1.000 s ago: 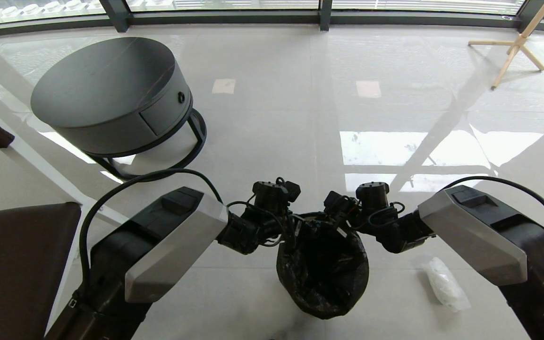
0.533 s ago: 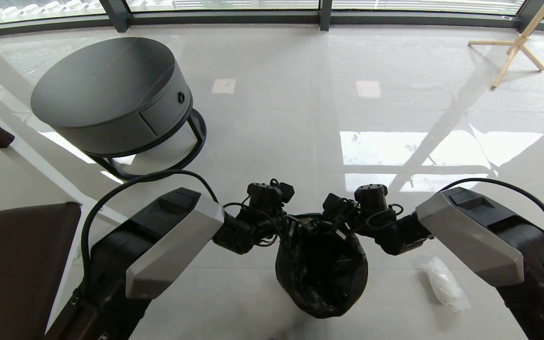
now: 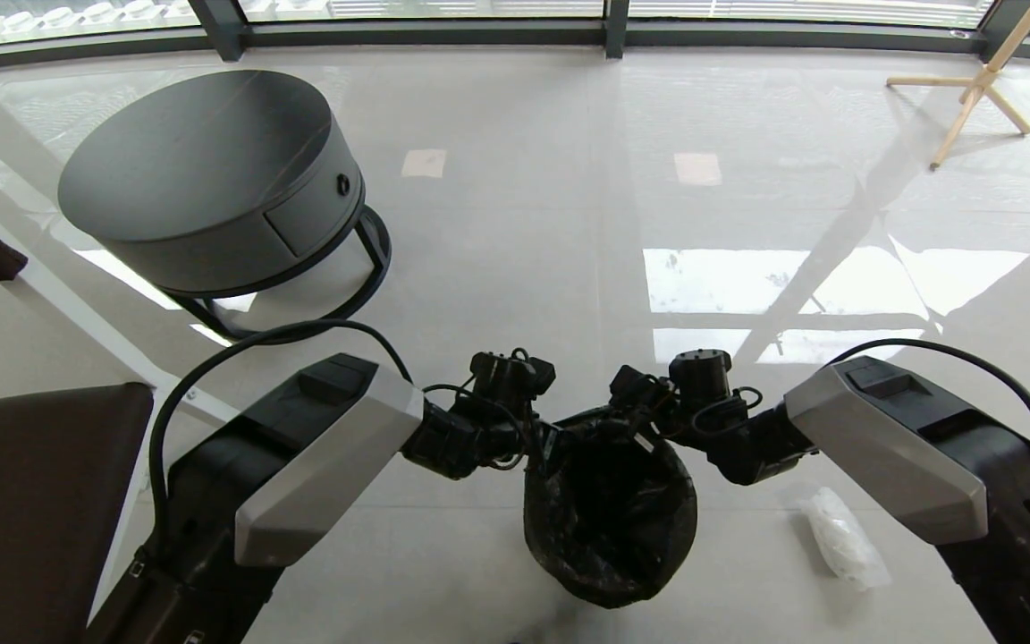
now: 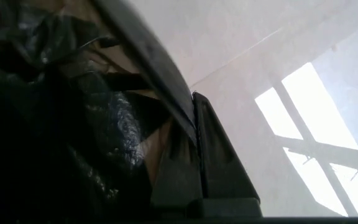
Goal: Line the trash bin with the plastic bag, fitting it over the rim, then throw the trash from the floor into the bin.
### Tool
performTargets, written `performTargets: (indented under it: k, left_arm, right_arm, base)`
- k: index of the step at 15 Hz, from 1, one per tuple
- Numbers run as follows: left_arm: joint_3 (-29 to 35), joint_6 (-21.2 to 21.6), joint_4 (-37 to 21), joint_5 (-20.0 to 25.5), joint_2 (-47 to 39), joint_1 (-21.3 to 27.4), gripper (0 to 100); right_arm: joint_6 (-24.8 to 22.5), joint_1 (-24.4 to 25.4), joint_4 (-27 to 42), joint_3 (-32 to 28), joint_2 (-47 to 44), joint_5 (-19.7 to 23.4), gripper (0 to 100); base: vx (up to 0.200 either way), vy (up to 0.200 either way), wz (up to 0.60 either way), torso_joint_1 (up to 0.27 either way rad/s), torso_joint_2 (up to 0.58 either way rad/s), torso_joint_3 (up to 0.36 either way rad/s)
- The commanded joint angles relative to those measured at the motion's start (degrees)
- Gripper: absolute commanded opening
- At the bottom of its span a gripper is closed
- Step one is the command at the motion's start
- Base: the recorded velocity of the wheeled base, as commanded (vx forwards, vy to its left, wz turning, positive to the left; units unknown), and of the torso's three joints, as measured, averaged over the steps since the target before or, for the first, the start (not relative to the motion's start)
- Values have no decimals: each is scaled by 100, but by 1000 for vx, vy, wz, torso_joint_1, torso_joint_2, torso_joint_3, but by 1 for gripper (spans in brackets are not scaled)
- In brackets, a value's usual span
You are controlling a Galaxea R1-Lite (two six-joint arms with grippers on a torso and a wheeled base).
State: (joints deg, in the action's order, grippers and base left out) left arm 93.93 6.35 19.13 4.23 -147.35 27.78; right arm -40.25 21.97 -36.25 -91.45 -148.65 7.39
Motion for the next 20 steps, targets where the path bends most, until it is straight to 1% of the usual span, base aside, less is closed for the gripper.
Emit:
performTargets:
  k: [1,2,4,5,6,7,9,11,12,14,15,17,18,19,20]
  left_arm:
    - [38,-29,-181,-10,250,78,0]
    - [73,-37,-164,-10,259,113,0]
    - [82,-29,-146,-19,250,149,0]
    - [82,-29,-93,-19,250,149,100]
    - [73,-29,-14,-19,250,149,100]
    - [55,-29,3,-19,268,157,100]
    - [47,-37,3,-19,303,192,100]
    - [11,-37,12,-19,347,192,100]
    - [-32,-37,21,-10,400,192,100]
    - [-76,-55,21,-1,488,192,100]
    - [-76,-108,74,-1,514,192,100]
    - [-164,-310,434,8,637,192,100]
    - [-340,-345,777,52,751,192,100]
    - [-542,-407,1163,139,822,192,100]
    - [-753,-459,1418,333,901,192,100]
  right_arm:
    - [0,-8,-13,-30,-15,-9,0]
    - [0,1,-4,-57,-15,-9,100]
    - [79,-8,-13,-118,-6,17,100]
    - [79,-8,-4,-118,29,26,100]
    - [105,-8,-4,-118,47,105,100]
    - [281,1,31,-118,82,334,100]
    - [562,27,198,-127,161,624,100]
    - [949,27,321,-268,179,940,100]
    - [1257,18,321,-303,179,1037,100]
    - [1670,1,330,-329,258,1168,100]
    - [1705,-17,330,-356,275,1168,100]
    - [1898,-87,312,-285,363,1168,100]
    - [2197,-114,303,-197,469,1177,100]
    - [2435,-140,303,-92,592,1177,100]
    - [2540,-166,303,5,697,1195,100]
  base:
    - [0,0,0,0,0,0]
    - [0,0,0,0,0,0]
    - [0,0,0,0,0,0]
    - [0,0,0,0,0,0]
    - [0,0,0,0,0,0]
    - [0,0,0,0,0,0]
    - [0,0,0,0,0,0]
    - [0,0,0,0,0,0]
    - [0,0,0,0,0,0]
    - [0,0,0,0,0,0]
    - [0,0,0,0,0,0]
    - [0,0,0,0,0,0]
    - [0,0,0,0,0,0]
    - [0,0,0,0,0,0]
    - [0,0,0,0,0,0]
